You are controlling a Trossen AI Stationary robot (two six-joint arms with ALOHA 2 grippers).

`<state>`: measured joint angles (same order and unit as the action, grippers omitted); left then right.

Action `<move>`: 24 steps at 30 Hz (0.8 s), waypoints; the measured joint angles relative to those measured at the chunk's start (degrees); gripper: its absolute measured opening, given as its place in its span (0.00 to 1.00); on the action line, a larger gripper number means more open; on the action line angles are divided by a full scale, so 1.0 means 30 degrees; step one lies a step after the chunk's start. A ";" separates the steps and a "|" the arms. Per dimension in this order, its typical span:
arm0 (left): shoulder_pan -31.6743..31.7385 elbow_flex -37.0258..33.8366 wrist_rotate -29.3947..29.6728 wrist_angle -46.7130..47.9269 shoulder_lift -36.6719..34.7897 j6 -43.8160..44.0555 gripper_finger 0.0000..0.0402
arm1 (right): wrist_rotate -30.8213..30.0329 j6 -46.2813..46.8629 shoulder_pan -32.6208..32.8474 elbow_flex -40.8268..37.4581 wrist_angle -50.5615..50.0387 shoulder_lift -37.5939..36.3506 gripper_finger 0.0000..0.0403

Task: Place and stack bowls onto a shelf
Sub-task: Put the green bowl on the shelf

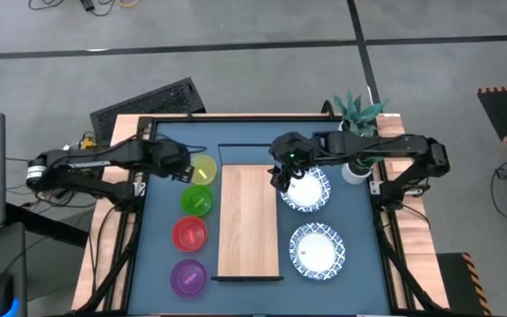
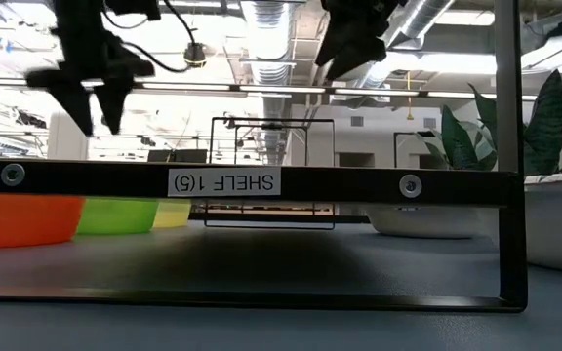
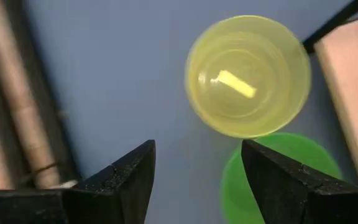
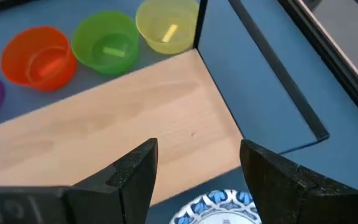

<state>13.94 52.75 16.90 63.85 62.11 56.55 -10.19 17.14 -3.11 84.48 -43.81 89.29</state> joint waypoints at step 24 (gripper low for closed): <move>0.6512 -0.5240 -0.5818 -0.6976 -0.0762 -0.3664 0.56 | 0.1211 -0.1297 0.0793 0.0016 0.6328 0.1171 0.63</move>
<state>33.47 37.03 -0.55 42.92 59.83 45.56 -6.56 13.25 -0.73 84.52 -24.83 92.81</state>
